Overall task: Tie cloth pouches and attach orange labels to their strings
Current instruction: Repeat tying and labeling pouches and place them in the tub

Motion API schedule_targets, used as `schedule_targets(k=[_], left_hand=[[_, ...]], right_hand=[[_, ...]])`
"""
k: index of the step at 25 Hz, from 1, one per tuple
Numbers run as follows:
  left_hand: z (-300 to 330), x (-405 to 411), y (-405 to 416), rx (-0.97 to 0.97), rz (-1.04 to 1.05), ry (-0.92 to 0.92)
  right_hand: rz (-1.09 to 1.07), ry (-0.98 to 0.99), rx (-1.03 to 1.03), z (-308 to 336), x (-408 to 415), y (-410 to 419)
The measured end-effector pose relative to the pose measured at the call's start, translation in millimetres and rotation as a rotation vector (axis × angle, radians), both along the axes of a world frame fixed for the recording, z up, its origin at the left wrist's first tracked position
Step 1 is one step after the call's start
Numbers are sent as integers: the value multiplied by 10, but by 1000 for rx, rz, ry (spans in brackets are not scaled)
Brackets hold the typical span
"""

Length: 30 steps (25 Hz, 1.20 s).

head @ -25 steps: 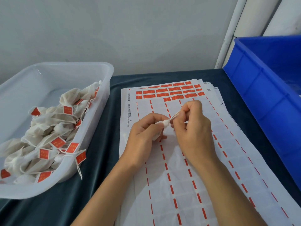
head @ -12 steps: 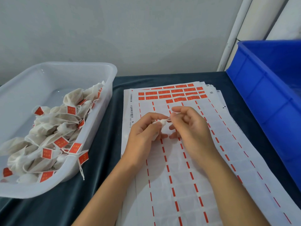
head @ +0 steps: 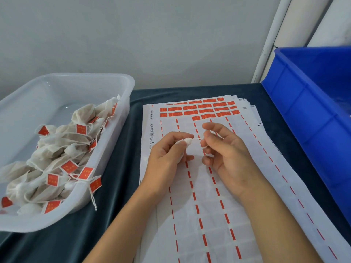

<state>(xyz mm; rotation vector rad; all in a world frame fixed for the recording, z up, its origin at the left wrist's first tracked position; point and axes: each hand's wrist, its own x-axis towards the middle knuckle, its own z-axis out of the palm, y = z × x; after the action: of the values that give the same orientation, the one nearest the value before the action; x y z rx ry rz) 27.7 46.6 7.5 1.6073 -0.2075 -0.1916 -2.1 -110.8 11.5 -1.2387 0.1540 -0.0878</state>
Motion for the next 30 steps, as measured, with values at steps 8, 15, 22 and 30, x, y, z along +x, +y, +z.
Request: schedule_targets(k=[8,15,22,30], left_hand=[[-45,-25,-22,164,-98,-163],[-4,-47,-25,129,-145,-131],[-16,-26,41,95,-81,-10],[-3,-1,28,-49,34,108]], right_hand=[[-13,-73,251,6,33,-35],[9,-133,504,25,14,-35],[-176,17,-33,36,22,-98],[-308,-29,-579,259,141,-130]])
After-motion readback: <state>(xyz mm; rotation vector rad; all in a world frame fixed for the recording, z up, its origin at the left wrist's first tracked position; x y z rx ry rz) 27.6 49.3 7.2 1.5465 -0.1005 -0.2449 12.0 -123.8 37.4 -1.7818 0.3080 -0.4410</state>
